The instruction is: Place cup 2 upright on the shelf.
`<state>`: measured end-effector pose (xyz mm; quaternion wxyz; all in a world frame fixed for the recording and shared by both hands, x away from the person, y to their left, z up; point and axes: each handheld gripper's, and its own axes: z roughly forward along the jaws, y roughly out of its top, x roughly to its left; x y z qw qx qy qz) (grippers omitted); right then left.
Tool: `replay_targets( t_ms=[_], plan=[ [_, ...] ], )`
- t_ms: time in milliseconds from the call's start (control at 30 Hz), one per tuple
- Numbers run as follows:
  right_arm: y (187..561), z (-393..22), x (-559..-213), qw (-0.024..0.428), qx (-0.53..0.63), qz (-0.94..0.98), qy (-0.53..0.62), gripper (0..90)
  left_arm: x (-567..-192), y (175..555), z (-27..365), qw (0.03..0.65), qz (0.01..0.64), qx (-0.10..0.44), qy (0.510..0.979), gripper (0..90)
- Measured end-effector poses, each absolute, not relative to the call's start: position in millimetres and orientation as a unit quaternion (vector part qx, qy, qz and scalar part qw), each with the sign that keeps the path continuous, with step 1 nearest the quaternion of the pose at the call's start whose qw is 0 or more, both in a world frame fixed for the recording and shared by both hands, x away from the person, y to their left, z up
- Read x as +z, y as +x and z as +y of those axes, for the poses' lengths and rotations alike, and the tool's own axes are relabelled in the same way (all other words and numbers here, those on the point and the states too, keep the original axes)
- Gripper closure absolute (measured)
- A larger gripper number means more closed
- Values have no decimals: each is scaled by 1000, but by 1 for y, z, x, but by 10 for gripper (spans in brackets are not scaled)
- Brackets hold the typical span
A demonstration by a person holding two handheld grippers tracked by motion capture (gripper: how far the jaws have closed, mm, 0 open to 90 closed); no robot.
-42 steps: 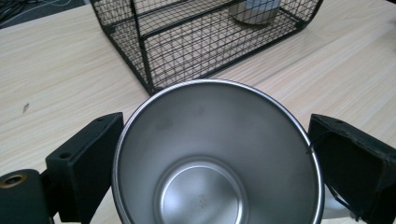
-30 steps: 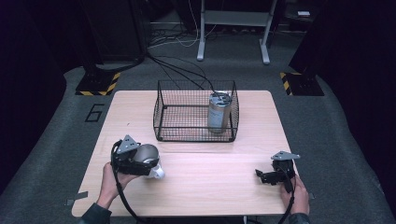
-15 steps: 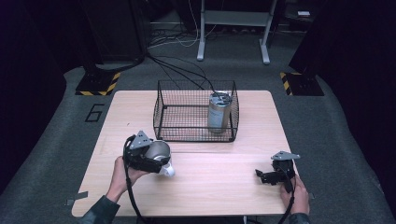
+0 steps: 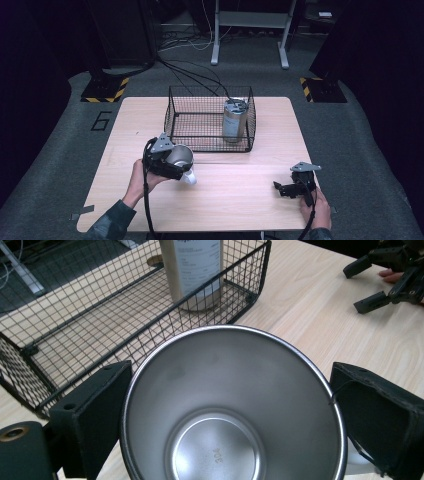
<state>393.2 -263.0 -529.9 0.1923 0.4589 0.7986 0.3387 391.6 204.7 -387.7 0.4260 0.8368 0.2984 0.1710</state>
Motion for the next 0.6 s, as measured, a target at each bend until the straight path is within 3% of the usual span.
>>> replay_targets(
  t_ms=[600],
  plan=[
    [393, -263, -530, 193, 338, 799, 459, 0, -356, 411, 197, 444, 292, 173, 829, 65]
  ],
)
